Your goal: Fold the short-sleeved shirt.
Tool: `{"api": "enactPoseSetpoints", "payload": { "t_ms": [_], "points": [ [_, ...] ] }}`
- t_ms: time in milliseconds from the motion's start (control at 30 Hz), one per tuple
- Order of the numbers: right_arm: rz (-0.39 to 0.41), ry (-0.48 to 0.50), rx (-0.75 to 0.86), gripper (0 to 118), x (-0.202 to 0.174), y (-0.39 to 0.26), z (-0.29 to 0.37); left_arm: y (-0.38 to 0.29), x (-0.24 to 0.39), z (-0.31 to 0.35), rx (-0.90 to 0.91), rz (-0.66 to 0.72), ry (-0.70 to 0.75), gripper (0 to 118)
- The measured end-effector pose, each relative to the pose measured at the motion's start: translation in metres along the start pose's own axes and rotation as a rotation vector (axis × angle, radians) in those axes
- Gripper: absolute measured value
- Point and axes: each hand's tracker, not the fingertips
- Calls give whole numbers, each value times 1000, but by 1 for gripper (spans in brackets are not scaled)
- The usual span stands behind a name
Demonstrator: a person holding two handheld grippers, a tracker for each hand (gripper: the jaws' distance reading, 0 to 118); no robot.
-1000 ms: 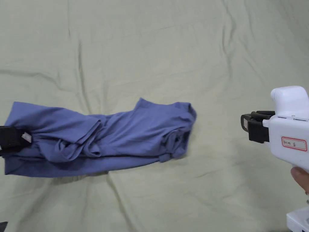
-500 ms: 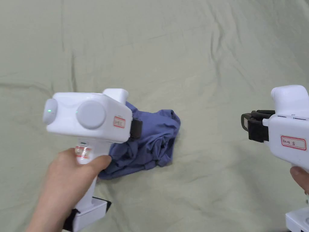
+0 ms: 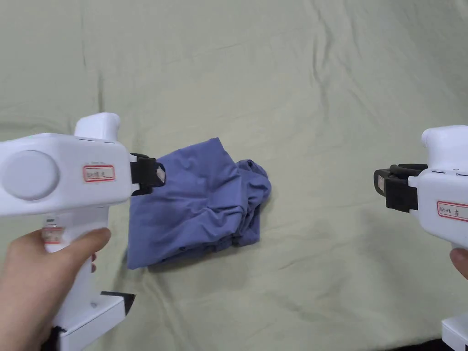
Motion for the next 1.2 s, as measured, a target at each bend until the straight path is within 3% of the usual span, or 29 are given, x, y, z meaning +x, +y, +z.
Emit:
{"api": "enactPoseSetpoints", "payload": {
  "t_ms": [233,433,667,767,1000,1200],
  "points": [
    [15,-31,-30,2,-2,-4,0,-9,68,-102,-140,-76,-81,0],
    [0,-29,-55,2,-4,-8,-7,-7,115,-114,-150,-193,-113,0],
    [52,22,-30,2,-31,7,-5,-12,101,-63,-106,-66,-360,0],
    [113,67,-4,2,-58,22,-1,-21,70,-8,-4,-39,-297,0],
    [275,183,12,2,-141,54,-23,-45,-19,87,129,58,25,0],
    [294,226,-163,2,-172,43,-117,-53,-60,76,107,206,-39,0]
  ]
}}
